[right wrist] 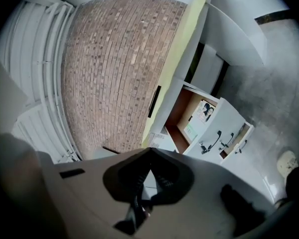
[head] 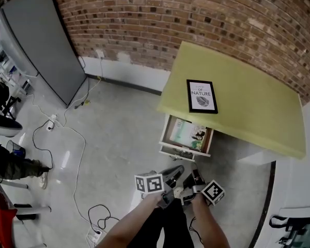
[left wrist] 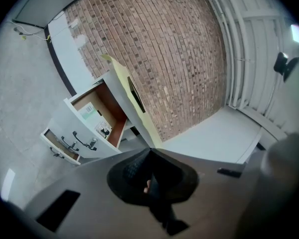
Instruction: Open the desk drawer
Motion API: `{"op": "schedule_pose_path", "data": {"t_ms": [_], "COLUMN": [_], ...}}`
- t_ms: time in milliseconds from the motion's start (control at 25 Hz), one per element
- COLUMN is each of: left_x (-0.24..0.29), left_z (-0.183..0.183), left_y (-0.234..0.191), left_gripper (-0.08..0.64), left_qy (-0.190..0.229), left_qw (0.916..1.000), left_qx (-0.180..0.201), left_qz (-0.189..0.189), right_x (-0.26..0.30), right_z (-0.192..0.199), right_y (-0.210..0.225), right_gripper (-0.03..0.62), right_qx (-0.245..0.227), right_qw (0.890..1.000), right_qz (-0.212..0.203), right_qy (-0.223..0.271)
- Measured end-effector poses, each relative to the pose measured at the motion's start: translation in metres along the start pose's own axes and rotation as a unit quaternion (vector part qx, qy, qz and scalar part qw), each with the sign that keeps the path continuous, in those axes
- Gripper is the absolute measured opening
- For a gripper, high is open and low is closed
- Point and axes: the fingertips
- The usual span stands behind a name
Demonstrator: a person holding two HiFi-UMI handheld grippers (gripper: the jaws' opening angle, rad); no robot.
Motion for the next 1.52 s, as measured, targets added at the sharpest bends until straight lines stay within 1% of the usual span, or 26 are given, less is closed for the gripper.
{"op": "schedule_pose_path", "data": {"t_ms": [120, 200, 320, 400, 480, 600, 720, 840, 960, 1040, 1080, 1120, 1160, 1200, 1240, 1280, 1320, 1400, 1480, 1520], "left_x": [-0.013, -0.02, -0.032, -0.044, -0.055, -0.064, -0.068, -0.072, -0.081, -0.088, -0.093, -0.098, -0.104, -0.109, -0.114, -0.118, -0.122, -0.126, -0.128, -0.129], "left_z": [0.0, -0.003, -0.003, 0.001, 0.004, 0.009, 0.011, 0.014, 0.017, 0.015, 0.013, 0.01, 0.006, 0.001, -0.002, -0.006, -0.008, -0.009, -0.006, -0.004], "left_y": [0.017, 0.029, 0.045, 0.054, 0.064, 0.079, 0.094, 0.108, 0.121, 0.127, 0.13, 0.134, 0.139, 0.144, 0.148, 0.152, 0.155, 0.157, 0.156, 0.156], "left_gripper": [0.009, 0.009, 0.011, 0.011, 0.011, 0.011, 0.011, 0.011, 0.011, 0.011, 0.011, 0.011, 0.011, 0.011, 0.011, 0.011, 0.011, 0.011, 0.011, 0.011], "left_qy": [-0.001, -0.001, -0.005, -0.009, -0.011, -0.017, -0.026, -0.033, -0.038, -0.031, -0.021, -0.008, 0.006, 0.02, 0.034, 0.049, 0.062, 0.081, 0.086, 0.086], "left_qw": [1.0, 0.9999, 0.9995, 0.999, 0.9981, 0.9957, 0.9902, 0.9788, 0.9616, 0.9526, 0.948, 0.9411, 0.9309, 0.9184, 0.9064, 0.8972, 0.8919, 0.889, 0.8884, 0.8875], "left_qx": [0.001, 0.011, 0.028, 0.04, 0.056, 0.087, 0.136, 0.202, 0.272, 0.301, 0.315, 0.334, 0.359, 0.386, 0.409, 0.424, 0.431, 0.429, 0.428, 0.43], "left_qz": [0.003, 0.005, 0.013, 0.019, 0.022, 0.026, 0.023, 0.006, -0.014, -0.028, -0.038, -0.051, -0.066, -0.084, -0.1, -0.113, -0.123, -0.137, -0.142, -0.143], "right_x": [-0.013, -0.019, -0.03, -0.042, -0.052, -0.062, -0.068, -0.073, -0.079, -0.084, -0.087, -0.091, -0.095, -0.099, -0.103, -0.106, -0.109, -0.113, -0.116, -0.116], "right_z": [0.006, 0.01, 0.016, 0.022, 0.026, 0.028, 0.03, 0.032, 0.029, 0.026, 0.024, 0.022, 0.021, 0.019, 0.018, 0.018, 0.018, 0.021, 0.027, 0.029], "right_y": [-0.017, -0.027, -0.041, -0.051, -0.061, -0.078, -0.092, -0.112, -0.131, -0.14, -0.144, -0.148, -0.153, -0.159, -0.163, -0.167, -0.169, -0.172, -0.174, -0.174], "right_gripper": [0.012, 0.012, 0.012, 0.012, 0.012, 0.012, 0.012, 0.012, 0.014, 0.014, 0.014, 0.014, 0.014, 0.014, 0.014, 0.014, 0.014, 0.014, 0.014, 0.012], "right_qx": [-0.03, -0.052, -0.087, -0.122, -0.159, -0.195, -0.224, -0.268, -0.315, -0.36, -0.387, -0.415, -0.439, -0.455, -0.464, -0.465, -0.465, -0.468, -0.476, -0.476], "right_qw": [0.999, 0.997, 0.993, 0.988, 0.982, 0.975, 0.968, 0.957, 0.944, 0.929, 0.918, 0.906, 0.895, 0.888, 0.884, 0.883, 0.884, 0.882, 0.878, 0.878], "right_qz": [0.0, 0.001, 0.006, 0.011, 0.019, 0.023, 0.03, 0.03, 0.023, 0.026, 0.03, 0.035, 0.04, 0.043, 0.046, 0.048, 0.049, 0.045, 0.041, 0.04], "right_qy": [-0.029, -0.052, -0.078, -0.091, -0.102, -0.106, -0.11, -0.108, -0.096, -0.087, -0.08, -0.072, -0.063, -0.053, -0.043, -0.035, -0.028, -0.023, -0.025, -0.027]}}
Point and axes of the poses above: the fingertips, and each gripper's own axes: x forward along the fingers, y to its right, z out of its underside, and after that the axes turned 3 degrees about -z, right-handed
